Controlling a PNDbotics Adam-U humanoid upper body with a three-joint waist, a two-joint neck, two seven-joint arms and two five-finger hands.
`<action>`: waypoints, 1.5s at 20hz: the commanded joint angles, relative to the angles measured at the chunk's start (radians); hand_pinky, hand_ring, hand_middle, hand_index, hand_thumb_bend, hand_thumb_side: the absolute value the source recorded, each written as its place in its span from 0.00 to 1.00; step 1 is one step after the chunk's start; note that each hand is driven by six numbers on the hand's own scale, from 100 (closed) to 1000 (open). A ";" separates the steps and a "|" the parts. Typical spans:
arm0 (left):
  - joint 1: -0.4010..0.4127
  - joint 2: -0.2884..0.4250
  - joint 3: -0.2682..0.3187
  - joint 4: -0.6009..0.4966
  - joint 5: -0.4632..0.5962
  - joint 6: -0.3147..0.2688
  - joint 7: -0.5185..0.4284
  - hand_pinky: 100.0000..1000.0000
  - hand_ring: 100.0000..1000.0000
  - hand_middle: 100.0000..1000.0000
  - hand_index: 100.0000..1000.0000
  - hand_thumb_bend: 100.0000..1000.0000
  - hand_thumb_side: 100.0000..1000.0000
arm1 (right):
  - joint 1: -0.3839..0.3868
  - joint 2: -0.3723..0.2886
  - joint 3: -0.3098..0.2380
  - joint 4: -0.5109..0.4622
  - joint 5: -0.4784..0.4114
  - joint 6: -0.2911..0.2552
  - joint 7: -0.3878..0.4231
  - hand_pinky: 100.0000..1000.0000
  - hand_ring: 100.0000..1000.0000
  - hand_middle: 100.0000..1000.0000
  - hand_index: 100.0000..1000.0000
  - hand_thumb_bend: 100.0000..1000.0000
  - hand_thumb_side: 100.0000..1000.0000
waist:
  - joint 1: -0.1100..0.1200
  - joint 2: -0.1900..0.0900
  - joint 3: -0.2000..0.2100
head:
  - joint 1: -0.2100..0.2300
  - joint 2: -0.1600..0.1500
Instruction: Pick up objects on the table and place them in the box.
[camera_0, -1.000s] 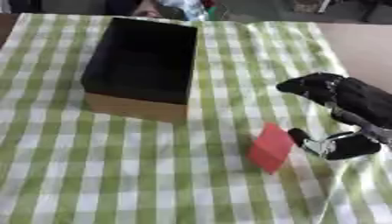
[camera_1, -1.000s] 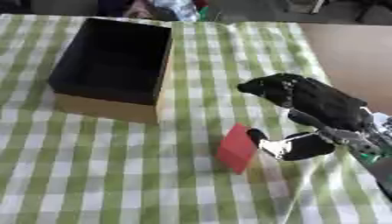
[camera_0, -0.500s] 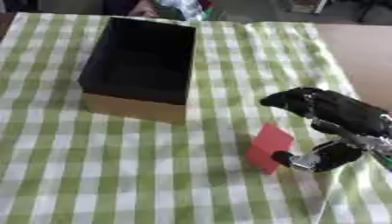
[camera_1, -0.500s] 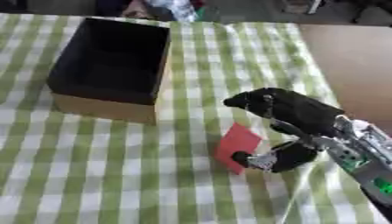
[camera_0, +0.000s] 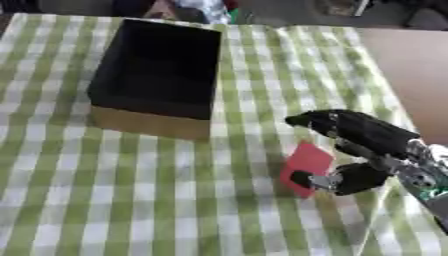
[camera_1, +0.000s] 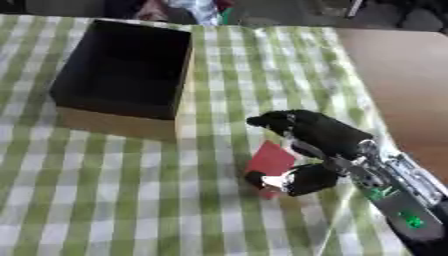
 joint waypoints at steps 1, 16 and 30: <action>-0.007 0.021 -0.001 -0.018 0.000 0.002 -0.002 0.78 0.48 0.63 0.71 0.14 0.72 | 0.001 0.000 0.002 -0.017 0.038 0.030 -0.004 0.81 0.82 0.82 1.00 0.39 1.00 | -0.013 -0.032 0.000 | -0.007 -0.001; -0.004 0.020 0.001 -0.018 -0.003 0.004 -0.001 0.79 0.48 0.63 0.70 0.13 0.72 | 0.073 0.056 -0.026 -0.017 0.130 0.122 -0.008 0.80 0.82 0.81 1.00 0.43 1.00 | -0.014 -0.029 -0.007 | -0.002 -0.002; -0.004 0.019 0.001 -0.018 -0.005 0.006 -0.003 0.79 0.48 0.63 0.70 0.12 0.72 | 0.124 0.081 -0.052 -0.017 0.169 0.165 -0.010 0.80 0.82 0.81 1.00 0.43 1.00 | -0.018 -0.027 -0.009 | -0.001 -0.004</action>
